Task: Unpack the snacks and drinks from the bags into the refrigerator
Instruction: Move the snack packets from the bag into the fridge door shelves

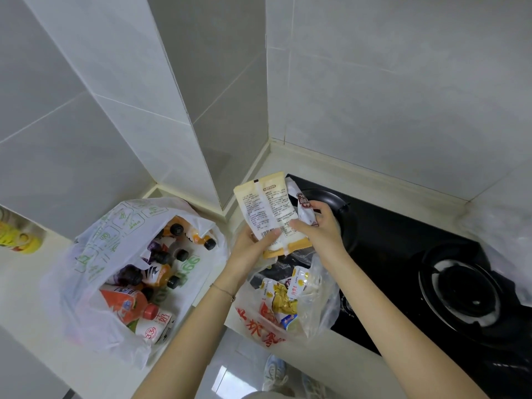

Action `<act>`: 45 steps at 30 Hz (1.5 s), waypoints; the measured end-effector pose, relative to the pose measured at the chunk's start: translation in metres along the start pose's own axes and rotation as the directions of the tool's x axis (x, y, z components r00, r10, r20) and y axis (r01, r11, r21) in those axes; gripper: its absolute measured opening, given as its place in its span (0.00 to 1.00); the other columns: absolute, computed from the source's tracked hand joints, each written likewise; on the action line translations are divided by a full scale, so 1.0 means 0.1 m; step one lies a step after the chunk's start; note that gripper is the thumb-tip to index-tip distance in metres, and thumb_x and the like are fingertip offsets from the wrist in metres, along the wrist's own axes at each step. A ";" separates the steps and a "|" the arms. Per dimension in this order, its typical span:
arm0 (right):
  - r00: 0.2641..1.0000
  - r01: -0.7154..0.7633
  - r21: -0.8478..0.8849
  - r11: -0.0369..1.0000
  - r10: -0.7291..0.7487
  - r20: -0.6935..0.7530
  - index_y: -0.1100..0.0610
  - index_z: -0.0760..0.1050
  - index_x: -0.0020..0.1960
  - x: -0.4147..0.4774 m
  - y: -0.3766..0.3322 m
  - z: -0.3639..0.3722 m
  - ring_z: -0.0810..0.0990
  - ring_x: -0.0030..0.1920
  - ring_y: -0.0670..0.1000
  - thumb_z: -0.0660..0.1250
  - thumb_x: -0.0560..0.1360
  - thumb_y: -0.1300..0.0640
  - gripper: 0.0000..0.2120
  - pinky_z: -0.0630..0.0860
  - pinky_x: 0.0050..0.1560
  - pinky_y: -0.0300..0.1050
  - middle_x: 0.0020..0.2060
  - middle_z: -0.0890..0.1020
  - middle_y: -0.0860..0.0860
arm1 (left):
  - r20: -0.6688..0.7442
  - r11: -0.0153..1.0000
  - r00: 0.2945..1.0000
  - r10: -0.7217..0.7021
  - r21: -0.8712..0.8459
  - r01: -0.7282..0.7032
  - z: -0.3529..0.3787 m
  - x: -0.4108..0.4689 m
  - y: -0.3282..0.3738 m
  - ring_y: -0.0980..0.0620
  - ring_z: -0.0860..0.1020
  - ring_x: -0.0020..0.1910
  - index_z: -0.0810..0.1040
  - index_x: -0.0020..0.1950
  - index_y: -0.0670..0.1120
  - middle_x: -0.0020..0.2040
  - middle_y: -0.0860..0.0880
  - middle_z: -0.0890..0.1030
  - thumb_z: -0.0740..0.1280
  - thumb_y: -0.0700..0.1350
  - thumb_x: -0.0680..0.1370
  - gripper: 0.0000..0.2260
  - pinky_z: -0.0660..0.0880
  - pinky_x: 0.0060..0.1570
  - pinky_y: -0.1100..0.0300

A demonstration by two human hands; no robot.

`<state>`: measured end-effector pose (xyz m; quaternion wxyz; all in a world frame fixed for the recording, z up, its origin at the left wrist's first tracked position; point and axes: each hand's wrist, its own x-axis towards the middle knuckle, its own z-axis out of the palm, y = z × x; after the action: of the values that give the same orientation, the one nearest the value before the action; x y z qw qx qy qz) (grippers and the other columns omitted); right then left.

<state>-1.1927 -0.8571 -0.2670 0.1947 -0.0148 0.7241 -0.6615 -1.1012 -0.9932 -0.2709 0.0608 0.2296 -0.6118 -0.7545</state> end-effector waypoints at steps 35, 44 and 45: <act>0.805 -0.054 -0.177 0.983 0.148 0.574 0.64 0.74 0.55 -1.20 0.46 -0.91 0.84 0.40 0.51 0.70 0.74 0.65 0.11 0.80 0.40 0.41 0.42 0.84 0.55 | -0.637 0.992 0.770 0.013 -0.090 -0.091 0.69 -2.38 -0.67 0.48 0.84 0.50 0.79 0.58 0.45 0.54 0.47 0.84 0.70 0.37 0.76 0.11 0.81 0.47 0.56; 0.547 0.084 -0.209 0.974 0.130 0.827 0.60 0.74 0.51 -2.41 0.62 -0.32 0.85 0.39 0.49 0.70 0.74 0.65 0.07 0.81 0.42 0.44 0.45 0.84 0.59 | -0.886 0.968 0.462 -0.041 -0.149 -0.200 0.67 -3.90 -1.01 0.48 0.84 0.49 0.78 0.58 0.48 0.54 0.49 0.84 0.71 0.39 0.76 0.12 0.82 0.47 0.53; 0.518 0.089 -0.212 0.973 0.137 0.844 0.58 0.74 0.50 -2.56 0.67 -0.28 0.85 0.42 0.55 0.71 0.74 0.64 0.07 0.82 0.46 0.51 0.47 0.84 0.61 | -0.901 0.967 0.432 -0.042 -0.146 -0.209 0.68 -4.08 -1.06 0.49 0.84 0.49 0.78 0.58 0.48 0.54 0.49 0.84 0.71 0.40 0.76 0.12 0.82 0.46 0.56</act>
<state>-0.9486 -0.7509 -0.2627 0.5311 -0.3497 0.6059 -0.4780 -0.7480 -0.7549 -0.2507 0.4404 0.5550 -0.4023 -0.5798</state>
